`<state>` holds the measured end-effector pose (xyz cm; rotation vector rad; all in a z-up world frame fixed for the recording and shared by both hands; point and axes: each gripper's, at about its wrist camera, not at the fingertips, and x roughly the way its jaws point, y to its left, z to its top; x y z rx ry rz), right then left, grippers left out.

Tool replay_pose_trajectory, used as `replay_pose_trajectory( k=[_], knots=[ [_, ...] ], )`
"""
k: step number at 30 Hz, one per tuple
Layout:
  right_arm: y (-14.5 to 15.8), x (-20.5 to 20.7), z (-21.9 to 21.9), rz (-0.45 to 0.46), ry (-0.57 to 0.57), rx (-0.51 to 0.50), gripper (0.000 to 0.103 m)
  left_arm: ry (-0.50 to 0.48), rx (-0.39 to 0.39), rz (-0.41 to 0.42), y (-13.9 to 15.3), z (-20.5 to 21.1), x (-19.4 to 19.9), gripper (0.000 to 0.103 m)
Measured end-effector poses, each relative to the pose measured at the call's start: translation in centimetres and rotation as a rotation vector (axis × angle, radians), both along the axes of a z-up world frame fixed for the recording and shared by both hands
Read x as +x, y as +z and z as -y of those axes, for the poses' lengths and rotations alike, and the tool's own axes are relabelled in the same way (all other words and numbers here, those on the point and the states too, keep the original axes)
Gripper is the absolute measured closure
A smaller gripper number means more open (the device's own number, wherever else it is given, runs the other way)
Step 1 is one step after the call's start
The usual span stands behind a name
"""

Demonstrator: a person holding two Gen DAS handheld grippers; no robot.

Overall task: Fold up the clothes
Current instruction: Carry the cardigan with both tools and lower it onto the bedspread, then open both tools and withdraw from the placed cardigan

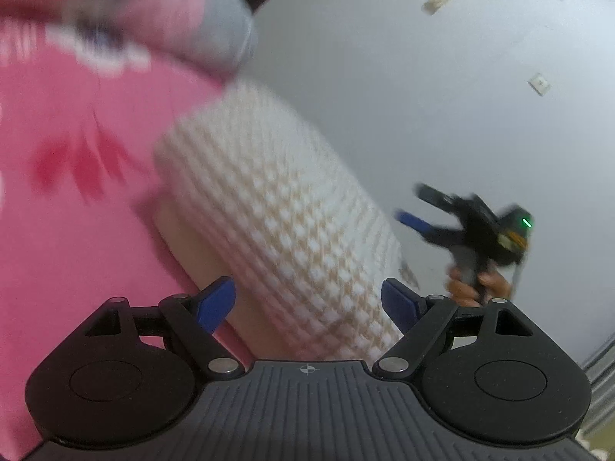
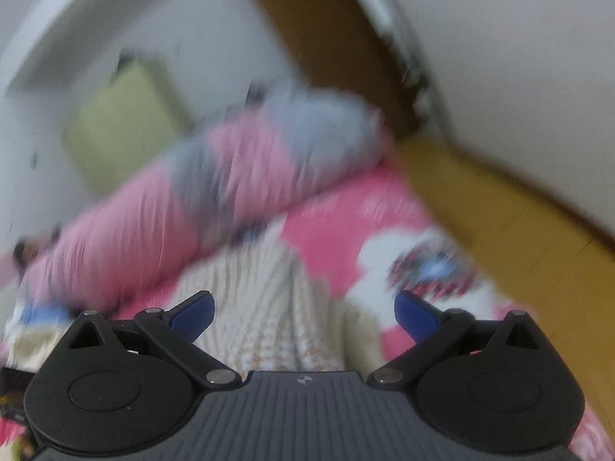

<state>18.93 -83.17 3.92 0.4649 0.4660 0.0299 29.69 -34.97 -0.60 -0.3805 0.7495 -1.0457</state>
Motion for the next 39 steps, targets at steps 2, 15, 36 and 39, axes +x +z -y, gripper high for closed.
replay_pose_trajectory(
  k=[2, 15, 36, 39],
  knots=[
    [0.5, -2.3, -1.9, 0.054, -0.070, -0.056, 0.008, 0.043, 0.018, 0.098, 1.4, 0.2, 0.2, 0.020],
    [-7.5, -3.5, -9.7, -0.043, -0.317, -0.269, 0.067, 0.069, 0.364, 0.453, -0.3, 15.4, 5.4, 0.031],
    [0.2, -14.6, -16.7, 0.096, -0.404, -0.125, 0.052, 0.203, 0.305, 0.336, 8.1, 5.1, 1.4, 0.019],
    [1.0, -18.0, -20.0, 0.125, -0.347, -0.130, 0.044, 0.164, 0.284, 0.354, 10.4, 0.2, -3.4, 0.014]
  ],
)
